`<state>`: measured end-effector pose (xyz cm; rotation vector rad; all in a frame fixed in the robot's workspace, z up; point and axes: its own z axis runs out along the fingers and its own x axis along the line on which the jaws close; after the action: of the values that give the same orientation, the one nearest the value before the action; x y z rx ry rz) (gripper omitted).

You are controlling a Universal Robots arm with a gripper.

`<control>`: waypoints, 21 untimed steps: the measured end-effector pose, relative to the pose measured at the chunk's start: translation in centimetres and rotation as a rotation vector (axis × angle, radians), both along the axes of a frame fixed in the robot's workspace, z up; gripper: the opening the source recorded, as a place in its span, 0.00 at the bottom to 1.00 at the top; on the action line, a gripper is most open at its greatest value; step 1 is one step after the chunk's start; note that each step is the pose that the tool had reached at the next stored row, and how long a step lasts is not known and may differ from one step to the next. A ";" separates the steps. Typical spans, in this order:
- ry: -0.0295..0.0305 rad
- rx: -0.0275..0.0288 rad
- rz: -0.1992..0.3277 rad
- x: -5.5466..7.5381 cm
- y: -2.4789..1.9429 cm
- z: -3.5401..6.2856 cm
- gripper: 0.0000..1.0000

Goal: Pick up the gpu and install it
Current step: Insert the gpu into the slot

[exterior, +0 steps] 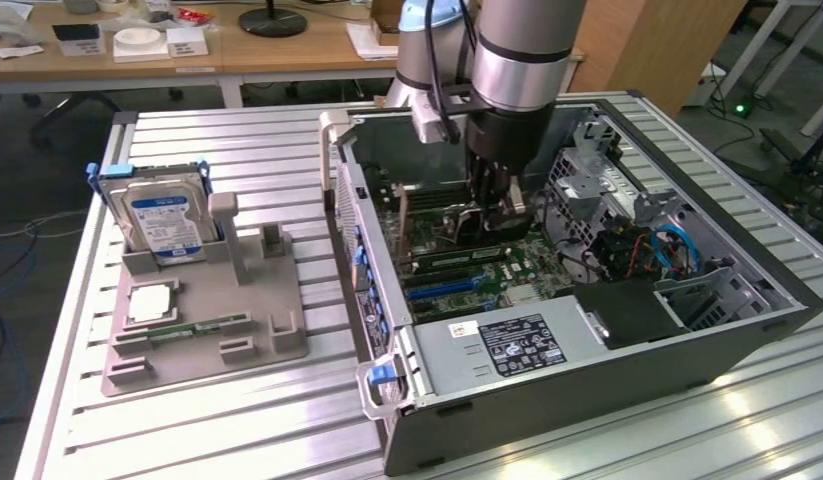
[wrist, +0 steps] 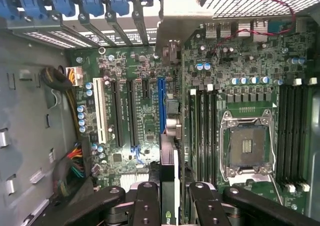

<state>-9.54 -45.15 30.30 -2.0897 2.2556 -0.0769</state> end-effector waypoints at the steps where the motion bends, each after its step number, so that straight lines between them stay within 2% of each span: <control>1: 0.0003 0.0000 0.000 -0.1 -0.02 -0.12 0.27; 6: 0.0011 0.0000 0.000 -0.5 -0.08 -0.89 0.27; 10: 0.0011 0.0000 0.000 -0.5 -0.85 -1.26 0.27; 11: 0.0010 0.0001 0.000 -0.5 -0.92 -1.39 0.27; 21: 0.0011 0.0000 0.000 -1.0 -0.94 -3.01 0.27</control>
<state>-10.53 -46.09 27.29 -2.0903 2.2562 -0.0758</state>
